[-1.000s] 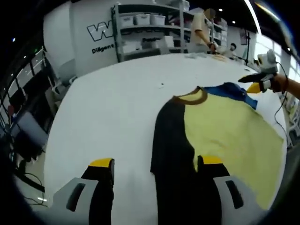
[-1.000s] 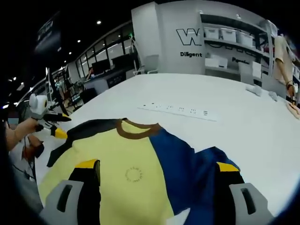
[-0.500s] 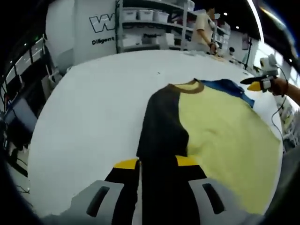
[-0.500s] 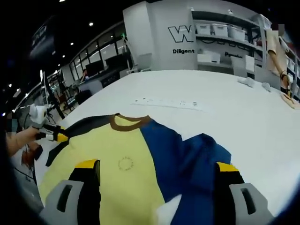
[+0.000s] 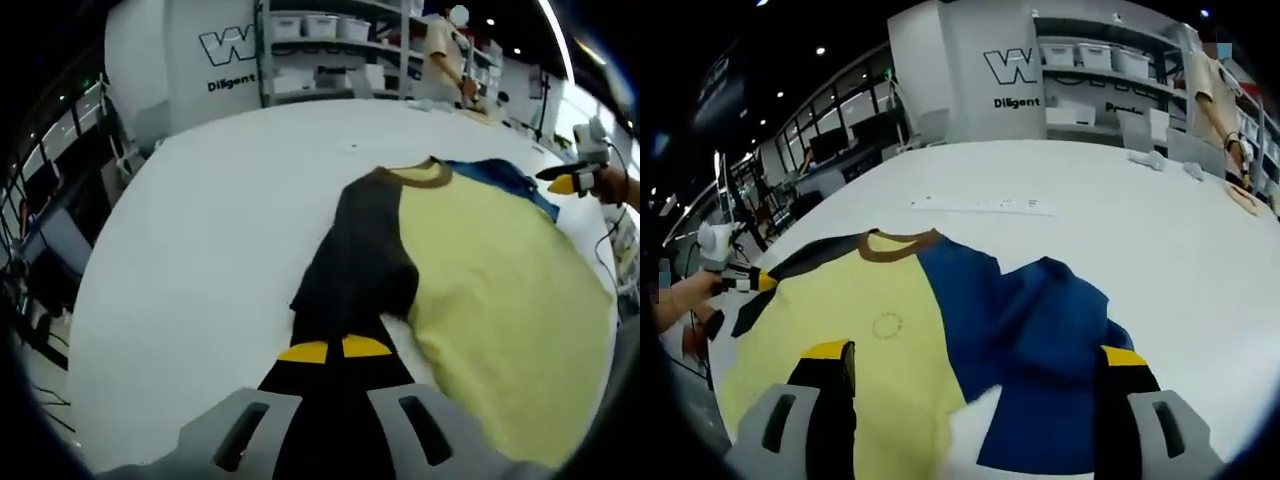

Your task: Fold the garment on the visible template until the final outline fits inside the template.

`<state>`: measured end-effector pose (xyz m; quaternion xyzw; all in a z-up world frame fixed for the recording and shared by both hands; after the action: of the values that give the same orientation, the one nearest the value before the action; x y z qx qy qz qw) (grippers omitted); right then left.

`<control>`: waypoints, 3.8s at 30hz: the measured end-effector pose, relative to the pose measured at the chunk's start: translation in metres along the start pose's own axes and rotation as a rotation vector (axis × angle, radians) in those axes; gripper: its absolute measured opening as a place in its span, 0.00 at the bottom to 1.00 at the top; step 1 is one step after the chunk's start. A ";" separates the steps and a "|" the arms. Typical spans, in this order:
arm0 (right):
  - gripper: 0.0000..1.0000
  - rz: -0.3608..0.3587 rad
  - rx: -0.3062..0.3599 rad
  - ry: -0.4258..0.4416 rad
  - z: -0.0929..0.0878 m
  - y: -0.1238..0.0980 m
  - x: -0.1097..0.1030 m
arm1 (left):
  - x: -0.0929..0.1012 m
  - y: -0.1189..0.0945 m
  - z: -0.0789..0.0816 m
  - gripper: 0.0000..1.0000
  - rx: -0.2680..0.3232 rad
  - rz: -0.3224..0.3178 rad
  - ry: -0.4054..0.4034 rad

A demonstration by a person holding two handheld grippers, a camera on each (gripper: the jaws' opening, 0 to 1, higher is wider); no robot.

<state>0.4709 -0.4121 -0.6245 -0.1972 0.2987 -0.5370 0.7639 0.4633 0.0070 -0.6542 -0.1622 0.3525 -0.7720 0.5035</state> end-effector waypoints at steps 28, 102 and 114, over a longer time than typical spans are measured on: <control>0.85 -0.078 0.003 0.051 -0.012 -0.012 0.035 | -0.066 0.003 -0.003 0.04 -0.067 0.140 -0.021; 0.00 -0.068 0.014 0.016 0.021 -0.056 0.067 | -0.109 0.010 -0.001 0.04 -0.126 0.209 0.065; 0.00 -0.163 0.020 0.120 0.047 -0.041 0.122 | -0.115 0.013 0.002 0.04 -0.116 0.215 0.081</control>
<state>0.5029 -0.5416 -0.5941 -0.1809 0.3215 -0.6113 0.7002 0.5237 0.1056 -0.6505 -0.1208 0.4318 -0.6978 0.5586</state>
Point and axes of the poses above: the point that each gripper's makers call its tool centre point, and the gripper's own axes: y roughly forward along the fingers, x roughly to its right, z roughly out of its top, the point moved 2 cm from there along -y, roughly backward along the fingers, and after that the axes turned 7 degrees about y, right-handed, at the moved point
